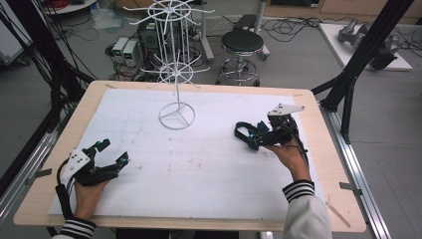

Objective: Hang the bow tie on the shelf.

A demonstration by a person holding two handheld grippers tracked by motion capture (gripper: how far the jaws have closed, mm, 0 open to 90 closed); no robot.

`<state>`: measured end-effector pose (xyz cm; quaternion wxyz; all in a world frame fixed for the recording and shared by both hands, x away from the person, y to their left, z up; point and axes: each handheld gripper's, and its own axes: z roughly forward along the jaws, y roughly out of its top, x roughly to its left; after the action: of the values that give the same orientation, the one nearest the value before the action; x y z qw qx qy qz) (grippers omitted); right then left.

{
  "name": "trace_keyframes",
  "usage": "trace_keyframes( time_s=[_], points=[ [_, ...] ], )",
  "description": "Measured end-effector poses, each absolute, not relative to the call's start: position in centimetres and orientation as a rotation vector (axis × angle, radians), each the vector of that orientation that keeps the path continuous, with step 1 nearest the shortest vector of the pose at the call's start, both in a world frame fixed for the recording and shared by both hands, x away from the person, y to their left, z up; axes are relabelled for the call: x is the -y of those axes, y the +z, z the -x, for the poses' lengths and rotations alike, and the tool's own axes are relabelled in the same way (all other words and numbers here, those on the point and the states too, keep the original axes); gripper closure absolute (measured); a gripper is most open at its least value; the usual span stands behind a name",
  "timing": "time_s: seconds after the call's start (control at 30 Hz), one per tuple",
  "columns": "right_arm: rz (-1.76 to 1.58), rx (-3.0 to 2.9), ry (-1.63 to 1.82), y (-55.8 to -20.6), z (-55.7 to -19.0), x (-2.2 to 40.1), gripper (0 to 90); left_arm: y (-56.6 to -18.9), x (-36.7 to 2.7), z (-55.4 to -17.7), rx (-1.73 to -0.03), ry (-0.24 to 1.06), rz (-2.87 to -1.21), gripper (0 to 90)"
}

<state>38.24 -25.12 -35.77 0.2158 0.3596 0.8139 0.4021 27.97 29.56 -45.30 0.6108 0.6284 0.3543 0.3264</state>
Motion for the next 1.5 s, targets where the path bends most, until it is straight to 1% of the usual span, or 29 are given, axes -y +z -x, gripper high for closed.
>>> trace_keyframes(
  time_s=[0.4,0.77,0.9,1.0,1.07,1.1,1.13,1.17,1.23,1.5],
  points=[
    [-0.963,-2.414,0.956,-35.5,-41.3,22.6,4.5,-45.3,-29.6,-28.0,-0.814,0.750,-1.449,15.7],
    [-0.965,-2.523,0.830,-36.7,-43.0,21.5,5.6,-45.3,-29.5,-28.0,-0.810,0.752,-1.447,15.7],
    [-0.962,-2.573,0.701,-37.4,-43.8,20.7,5.8,-45.3,-29.6,-27.9,-0.809,0.752,-1.445,15.7],
    [-0.963,-2.605,0.689,-37.9,-44.0,20.3,8.5,-45.3,-29.6,-27.9,-0.809,0.753,-1.445,15.7],
    [-0.936,-2.632,0.615,-38.3,-44.1,20.0,9.7,-45.3,-29.6,-27.9,-0.806,0.755,-1.443,15.7],
    [-0.922,-2.645,0.577,-38.4,-44.1,20.0,16.0,-45.3,-29.6,-27.9,-0.808,0.755,-1.443,15.7],
    [-0.922,-2.645,0.577,-38.4,-44.1,20.0,16.0,-45.3,-29.6,-27.9,-0.808,0.755,-1.443,15.7],
    [-0.913,-2.664,0.558,-38.6,-44.1,19.9,19.8,-45.3,-29.6,-27.9,-0.806,0.754,-1.439,15.7],
    [-0.913,-2.667,0.519,-38.8,-44.2,19.8,19.9,-45.3,-29.6,-27.9,-0.804,0.758,-1.443,15.7],
    [-0.923,-2.695,0.516,-39.1,-44.4,19.7,25.7,-45.4,-29.6,-27.8,-0.804,0.758,-1.438,15.7]
  ],
)
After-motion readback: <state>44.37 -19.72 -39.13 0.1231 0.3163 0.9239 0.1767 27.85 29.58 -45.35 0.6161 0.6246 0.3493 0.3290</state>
